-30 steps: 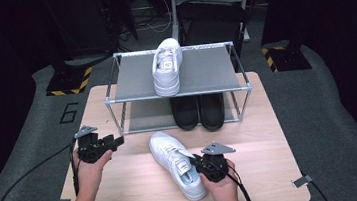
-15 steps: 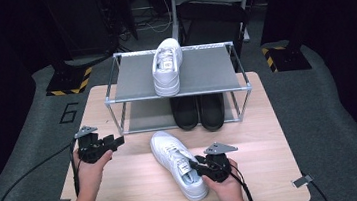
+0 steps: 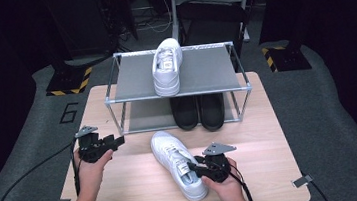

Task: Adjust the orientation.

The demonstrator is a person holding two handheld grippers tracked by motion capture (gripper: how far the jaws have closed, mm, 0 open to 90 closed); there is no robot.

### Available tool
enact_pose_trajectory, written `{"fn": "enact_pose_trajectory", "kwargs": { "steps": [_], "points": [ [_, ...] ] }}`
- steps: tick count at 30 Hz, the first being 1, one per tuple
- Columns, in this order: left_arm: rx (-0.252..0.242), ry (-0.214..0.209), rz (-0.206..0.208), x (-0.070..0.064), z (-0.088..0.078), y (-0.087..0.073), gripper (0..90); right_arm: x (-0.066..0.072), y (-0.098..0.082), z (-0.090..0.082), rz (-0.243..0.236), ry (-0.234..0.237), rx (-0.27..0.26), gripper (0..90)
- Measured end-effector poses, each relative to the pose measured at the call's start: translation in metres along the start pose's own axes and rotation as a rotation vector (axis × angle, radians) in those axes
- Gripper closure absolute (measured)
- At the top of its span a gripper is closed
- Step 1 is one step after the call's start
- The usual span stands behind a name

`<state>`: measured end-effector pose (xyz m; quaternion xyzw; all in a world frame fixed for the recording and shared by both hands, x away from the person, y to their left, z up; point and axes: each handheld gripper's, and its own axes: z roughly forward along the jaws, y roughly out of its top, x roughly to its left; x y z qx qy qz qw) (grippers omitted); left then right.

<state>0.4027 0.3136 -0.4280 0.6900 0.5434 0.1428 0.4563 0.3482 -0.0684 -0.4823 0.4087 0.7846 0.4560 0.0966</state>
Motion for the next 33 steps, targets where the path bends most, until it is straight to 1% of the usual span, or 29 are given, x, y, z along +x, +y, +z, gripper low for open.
{"fn": "enact_pose_trajectory", "kwargs": {
  "steps": [1,4,7,9,10,11,12,13,14,16,18,20,21,22,24,26,27,28,33],
  "points": [
    [-0.004,0.003,0.004,0.0008,-0.0001,0.0000,48.1,-0.0009,-0.0002,0.0005,0.001,0.004,0.005,59.6],
    [-0.002,0.007,0.000,0.0013,0.0000,-0.0005,48.0,-0.0023,0.0000,0.0024,0.051,0.005,0.021,59.4],
    [-0.003,0.008,0.001,0.0012,0.0001,-0.0005,48.0,-0.0037,-0.0006,0.0028,0.072,0.004,0.025,57.7],
    [-0.002,0.007,0.000,0.0008,0.0001,-0.0004,48.0,-0.0050,-0.0013,0.0026,0.078,0.003,0.025,58.7],
    [-0.001,0.006,-0.001,0.0006,0.0002,-0.0004,48.0,-0.0055,-0.0015,0.0019,0.069,0.003,0.030,60.2],
    [-0.001,0.007,-0.002,0.0005,0.0003,-0.0004,48.0,-0.0054,-0.0021,0.0017,0.065,0.002,0.023,61.3],
    [0.000,0.006,-0.001,0.0004,0.0004,-0.0004,48.0,-0.0051,-0.0028,0.0014,0.073,0.004,0.019,61.8],
    [-0.002,0.006,-0.001,0.0005,0.0004,-0.0004,48.0,-0.0049,-0.0029,0.0009,0.071,0.002,0.022,62.5],
    [-0.002,0.005,-0.001,0.0006,0.0003,-0.0003,48.0,-0.0035,-0.0028,0.0015,0.070,-0.006,0.014,63.2],
    [-0.002,0.006,-0.003,0.0010,0.0001,-0.0002,48.0,-0.0021,-0.0022,0.0016,0.056,-0.019,0.015,64.1],
    [0.000,0.005,-0.007,0.0010,-0.0001,-0.0002,47.9,-0.0016,-0.0025,0.0017,0.062,-0.022,0.012,63.5],
    [-0.003,0.005,-0.004,0.0010,0.0003,-0.0003,47.9,-0.0022,-0.0031,0.0019,0.058,-0.014,0.006,62.9],
    [-0.005,0.006,-0.002,0.0008,0.0006,-0.0004,47.9,-0.0043,-0.0033,0.0022,0.060,-0.003,0.009,62.6],
    [-0.005,0.005,-0.001,0.0005,0.0007,-0.0006,47.8,-0.0044,-0.0034,0.0022,0.070,0.003,0.010,63.3],
    [-0.003,0.003,-0.004,0.0001,0.0007,-0.0011,47.8,-0.0043,-0.0026,0.0023,0.057,0.007,0.021,64.8],
    [-0.002,0.002,-0.006,0.0000,0.0014,-0.0023,47.8,-0.0037,-0.0011,0.0026,0.039,-0.003,0.029,65.6],
    [0.013,-0.001,0.005,0.0008,0.0008,-0.0027,47.8,-0.0026,-0.0008,0.0025,0.040,-0.009,0.034,65.9],
    [0.013,-0.001,0.007,0.0013,0.0012,-0.0033,47.8,-0.0022,-0.0007,0.0023,0.042,-0.011,0.036,65.9],
    [0.013,-0.003,0.000,0.0024,0.0028,-0.0058,47.8,-0.0044,-0.0017,0.0021,0.062,0.010,0.023,64.0]
  ]
}}
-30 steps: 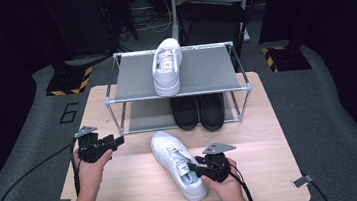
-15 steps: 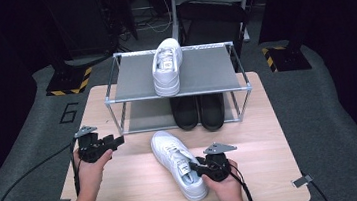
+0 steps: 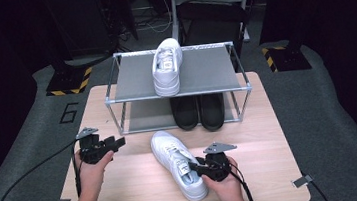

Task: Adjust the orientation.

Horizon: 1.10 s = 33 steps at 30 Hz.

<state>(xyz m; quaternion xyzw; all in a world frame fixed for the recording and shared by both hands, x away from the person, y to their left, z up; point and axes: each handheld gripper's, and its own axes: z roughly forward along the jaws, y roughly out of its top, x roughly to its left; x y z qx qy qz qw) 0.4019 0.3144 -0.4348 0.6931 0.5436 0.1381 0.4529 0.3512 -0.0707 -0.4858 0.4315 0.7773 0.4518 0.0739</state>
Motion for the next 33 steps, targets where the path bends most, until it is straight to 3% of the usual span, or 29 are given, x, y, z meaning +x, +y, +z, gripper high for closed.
{"fn": "enact_pose_trajectory", "kwargs": {
  "steps": [2,15,19,24,27,31,33],
  "points": [
    [-0.002,0.001,0.000,0.0003,-0.0005,-0.0006,47.8,-0.0009,-0.0006,0.0004,0.018,0.008,-0.008,62.8],
    [0.000,0.001,-0.020,0.0017,-0.0002,-0.0041,47.8,0.0033,0.0010,0.0002,-0.010,-0.016,0.001,63.7],
    [0.002,0.000,-0.023,0.0018,0.0002,-0.0053,47.8,0.0061,0.0000,-0.0010,-0.023,-0.039,-0.013,70.2],
    [0.000,-0.002,-0.025,0.0022,0.0009,-0.0064,47.8,0.0065,-0.0009,-0.0021,0.005,-0.054,-0.024,74.3],
    [0.000,0.001,-0.029,0.0022,0.0018,-0.0077,47.8,0.0059,-0.0004,-0.0021,-0.003,-0.050,-0.024,73.9],
    [0.003,-0.001,-0.030,0.0029,0.0018,-0.0083,47.8,0.0027,-0.0005,-0.0027,0.049,-0.018,-0.022,72.6],
    [0.007,-0.003,-0.031,0.0029,0.0019,-0.0088,47.8,0.0016,-0.0005,-0.0030,0.053,-0.017,-0.020,73.8]
  ]
}}
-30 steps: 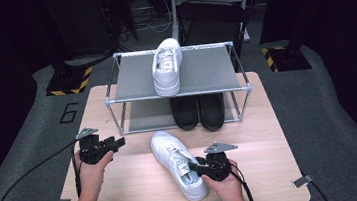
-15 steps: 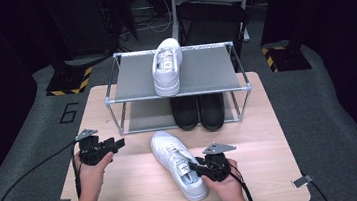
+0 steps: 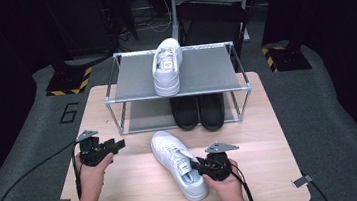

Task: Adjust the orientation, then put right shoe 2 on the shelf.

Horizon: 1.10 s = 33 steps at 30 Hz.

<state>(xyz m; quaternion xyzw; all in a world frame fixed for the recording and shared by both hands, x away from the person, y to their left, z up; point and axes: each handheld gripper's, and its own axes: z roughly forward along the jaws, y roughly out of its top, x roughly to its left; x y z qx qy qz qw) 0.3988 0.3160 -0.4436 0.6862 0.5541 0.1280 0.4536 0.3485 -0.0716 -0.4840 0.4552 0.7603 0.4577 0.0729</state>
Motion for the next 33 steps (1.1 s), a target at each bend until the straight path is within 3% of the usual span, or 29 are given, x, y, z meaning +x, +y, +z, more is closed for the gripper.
{"fn": "enact_pose_trajectory", "kwargs": {
  "steps": [3,9,14,25,33],
  "points": [
    [-0.004,0.004,-0.007,0.000,0.000,-0.001,47.8,0.002,0.000,0.000,-0.035,-0.024,-0.012,75.8],
    [-0.001,-0.003,-0.007,0.001,0.000,-0.003,47.8,0.003,-0.002,-0.001,-0.030,-0.045,-0.024,80.1],
    [-0.003,0.000,-0.005,0.001,0.000,-0.005,47.3,0.000,-0.003,-0.002,0.017,-0.032,-0.048,80.6],
    [-0.003,0.000,-0.020,0.002,-0.001,-0.009,47.2,-0.001,-0.005,-0.003,0.049,-0.026,-0.069,81.7],
    [-0.010,0.003,-0.006,0.004,-0.002,-0.013,45.4,-0.001,-0.005,-0.003,0.063,-0.027,-0.079,82.1]
  ]
}}
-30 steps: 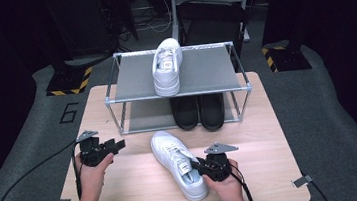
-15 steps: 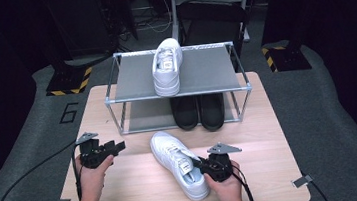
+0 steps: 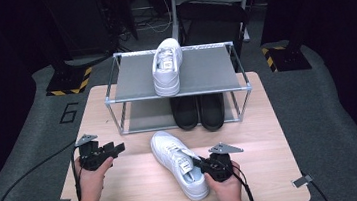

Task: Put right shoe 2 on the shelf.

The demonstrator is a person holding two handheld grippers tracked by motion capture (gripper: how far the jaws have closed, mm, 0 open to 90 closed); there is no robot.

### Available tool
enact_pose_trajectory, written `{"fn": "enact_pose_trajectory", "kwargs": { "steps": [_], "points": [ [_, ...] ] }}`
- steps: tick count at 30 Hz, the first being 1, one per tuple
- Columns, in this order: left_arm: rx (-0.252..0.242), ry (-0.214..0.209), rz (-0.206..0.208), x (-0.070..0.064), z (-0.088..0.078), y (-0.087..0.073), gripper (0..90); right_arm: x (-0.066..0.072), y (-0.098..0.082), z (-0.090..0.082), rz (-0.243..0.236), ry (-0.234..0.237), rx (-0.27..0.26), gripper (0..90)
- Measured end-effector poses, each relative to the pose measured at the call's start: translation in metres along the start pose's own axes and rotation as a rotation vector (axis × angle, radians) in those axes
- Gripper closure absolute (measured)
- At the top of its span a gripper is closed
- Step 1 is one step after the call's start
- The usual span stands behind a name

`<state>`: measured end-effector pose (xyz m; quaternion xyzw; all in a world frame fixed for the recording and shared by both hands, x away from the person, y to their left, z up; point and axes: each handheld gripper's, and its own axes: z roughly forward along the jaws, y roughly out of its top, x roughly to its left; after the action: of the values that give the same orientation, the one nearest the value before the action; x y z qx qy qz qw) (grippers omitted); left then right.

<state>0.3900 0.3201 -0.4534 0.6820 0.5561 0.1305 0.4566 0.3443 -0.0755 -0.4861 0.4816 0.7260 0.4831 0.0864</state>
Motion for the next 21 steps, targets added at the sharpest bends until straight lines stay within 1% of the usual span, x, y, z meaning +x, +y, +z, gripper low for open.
{"fn": "enact_pose_trajectory", "kwargs": {
  "steps": [1,4,5,6,9,10,13,14,15,16,17,18,19,21],
  "points": [
    [-0.006,0.002,0.001,0.000,0.000,-0.001,45.1,0.000,0.000,0.000,0.002,0.002,-0.001,82.1],
    [0.002,0.004,-0.002,0.001,0.000,-0.002,44.7,-0.001,0.000,-0.001,0.010,0.009,-0.007,82.4],
    [0.000,0.005,0.007,0.002,0.000,-0.002,44.5,-0.001,0.000,-0.002,0.013,0.013,-0.014,82.4],
    [0.001,0.005,-0.001,0.001,-0.001,-0.002,44.4,-0.001,0.001,-0.002,0.013,0.014,-0.016,82.5],
    [-0.003,0.012,-0.004,0.002,-0.002,-0.004,43.3,-0.001,0.003,-0.005,0.022,0.014,-0.023,82.5],
    [-0.009,0.017,0.007,0.002,-0.002,-0.004,42.8,-0.001,0.004,-0.006,0.020,0.013,-0.024,82.4],
    [-0.007,0.020,0.009,0.002,-0.003,-0.008,41.5,0.000,0.008,-0.010,0.023,0.006,-0.032,82.3],
    [-0.018,0.026,0.009,0.002,-0.002,-0.010,41.4,0.001,0.009,-0.013,0.020,0.002,-0.036,82.4],
    [-0.005,0.023,0.014,0.003,-0.003,-0.010,41.2,0.002,0.010,-0.014,0.017,-0.001,-0.040,82.3],
    [-0.013,0.022,0.007,0.003,-0.003,-0.013,41.2,0.003,0.012,-0.016,0.016,0.002,-0.047,82.3],
    [-0.005,0.021,0.011,0.004,-0.003,-0.013,41.2,0.004,0.014,-0.019,0.020,0.005,-0.052,82.3],
    [-0.010,0.026,0.006,0.004,-0.002,-0.015,41.2,0.005,0.015,-0.021,0.014,0.008,-0.056,82.3],
    [-0.001,0.021,0.005,0.004,-0.003,-0.016,41.1,0.005,0.017,-0.023,0.018,0.011,-0.055,82.3],
    [0.002,0.024,0.002,0.005,-0.002,-0.018,41.0,0.006,0.020,-0.026,0.013,0.014,-0.065,82.3]
  ]
}}
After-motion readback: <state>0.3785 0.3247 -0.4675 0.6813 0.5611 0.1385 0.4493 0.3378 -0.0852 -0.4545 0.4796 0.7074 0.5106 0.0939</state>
